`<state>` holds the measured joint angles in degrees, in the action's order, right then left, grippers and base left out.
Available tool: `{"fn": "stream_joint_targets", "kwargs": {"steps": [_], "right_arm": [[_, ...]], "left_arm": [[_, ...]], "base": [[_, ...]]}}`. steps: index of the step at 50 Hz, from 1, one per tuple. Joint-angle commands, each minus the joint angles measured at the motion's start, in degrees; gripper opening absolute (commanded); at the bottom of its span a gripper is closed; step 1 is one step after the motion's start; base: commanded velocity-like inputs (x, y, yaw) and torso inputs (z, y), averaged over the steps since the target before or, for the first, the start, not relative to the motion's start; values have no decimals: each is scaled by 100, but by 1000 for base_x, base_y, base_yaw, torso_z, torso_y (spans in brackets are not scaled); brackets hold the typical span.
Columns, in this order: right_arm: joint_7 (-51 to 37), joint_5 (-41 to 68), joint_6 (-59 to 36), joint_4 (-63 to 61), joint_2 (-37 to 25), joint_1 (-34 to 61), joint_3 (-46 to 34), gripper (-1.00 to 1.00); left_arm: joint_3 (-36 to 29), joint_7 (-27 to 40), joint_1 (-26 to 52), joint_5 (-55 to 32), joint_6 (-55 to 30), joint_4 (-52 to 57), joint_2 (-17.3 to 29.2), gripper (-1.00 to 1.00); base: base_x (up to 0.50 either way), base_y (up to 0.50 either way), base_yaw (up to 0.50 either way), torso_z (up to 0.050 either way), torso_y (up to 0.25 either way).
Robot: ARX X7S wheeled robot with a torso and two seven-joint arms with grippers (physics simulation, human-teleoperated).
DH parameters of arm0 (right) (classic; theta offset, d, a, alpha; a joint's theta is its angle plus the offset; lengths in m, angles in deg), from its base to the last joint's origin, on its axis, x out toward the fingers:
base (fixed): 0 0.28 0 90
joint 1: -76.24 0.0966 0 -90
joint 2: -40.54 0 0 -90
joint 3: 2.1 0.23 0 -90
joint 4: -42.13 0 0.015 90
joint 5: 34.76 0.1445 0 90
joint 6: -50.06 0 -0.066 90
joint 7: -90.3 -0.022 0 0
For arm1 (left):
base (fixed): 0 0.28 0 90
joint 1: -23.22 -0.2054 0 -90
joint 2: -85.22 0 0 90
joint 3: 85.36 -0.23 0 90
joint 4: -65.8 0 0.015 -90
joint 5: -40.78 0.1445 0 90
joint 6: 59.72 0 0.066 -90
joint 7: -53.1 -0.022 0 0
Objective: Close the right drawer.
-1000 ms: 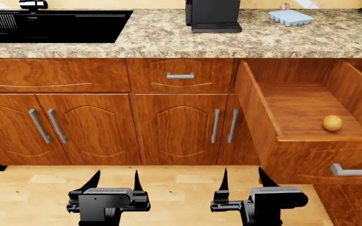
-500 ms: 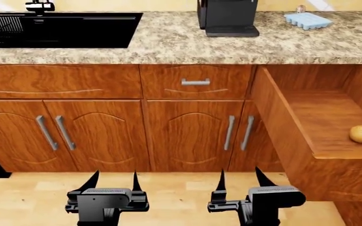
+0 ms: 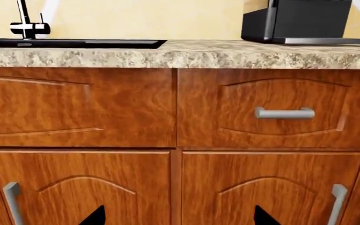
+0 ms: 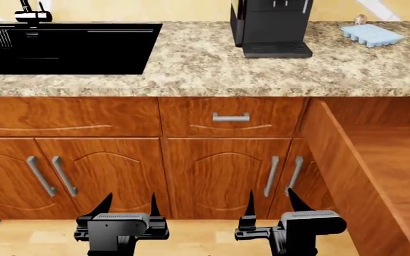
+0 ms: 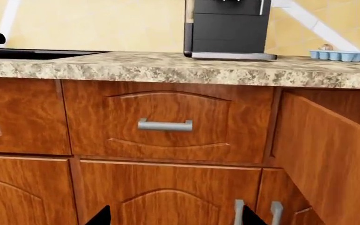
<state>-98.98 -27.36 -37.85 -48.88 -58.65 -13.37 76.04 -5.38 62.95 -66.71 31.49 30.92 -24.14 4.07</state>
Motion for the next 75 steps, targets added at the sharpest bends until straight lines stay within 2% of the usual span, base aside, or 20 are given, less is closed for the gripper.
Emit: {"fn": "stream_joint_targets", "kwargs": {"steps": [1, 35, 38, 43, 44, 45, 46, 52, 62, 73, 75], "right_arm": [[-37, 46, 22, 7, -33, 8, -34, 100], [-211, 69, 74, -12, -112, 25, -138, 100], [-188, 132, 91, 13, -114, 8, -139, 100], [-91, 86, 204, -46, -169, -30, -260, 100], [-88, 118, 205, -59, -173, -31, -246, 100], [-95, 131, 213, -56, -171, -31, -239, 100], [-154, 63, 168, -60, -169, -18, -252, 100], [-309, 37, 20, -179, -184, -39, -204, 100], [-671, 31, -1673, -1919, -458, 0, -134, 100], [-999, 216, -4238, -4532, -891, 90, 66, 100], [-1053, 340, -4959, -5139, -940, 258, 155, 100]], "left_arm": [[-49, 36, 12, -25, 24, -26, 28, 100], [-157, 165, 4, -93, 66, -4, 129, 100], [-99, -7, -53, -405, 83, 86, 153, 100], [-160, 63, -45, -274, 74, 22, 182, 100], [-140, -92, -115, -537, 9, 130, 197, 100], [-155, -19, -122, -379, 151, 101, 199, 100], [-232, 89, -157, 35, 638, 46, 220, 100], [-208, 113, -215, -200, 261, 415, 275, 100], [-71, 469, -182, -442, -1024, 1809, 542, 100], [535, 805, 240, -1307, -2828, 3653, 1116, 100], [703, 856, 367, -1531, -3184, 3959, 1268, 100]], "base": [[500, 70, 0, 0, 0], [500, 67, 0, 0, 1], [0, 0, 0, 0, 4], [0, 0, 0, 0, 0], [0, 0, 0, 0, 0], [0, 0, 0, 0, 0], [0, 0, 0, 0, 0], [0, 0, 0, 0, 0], [0, 0, 0, 0, 0], [0, 0, 0, 0, 1], [0, 0, 0, 0, 0]]}}
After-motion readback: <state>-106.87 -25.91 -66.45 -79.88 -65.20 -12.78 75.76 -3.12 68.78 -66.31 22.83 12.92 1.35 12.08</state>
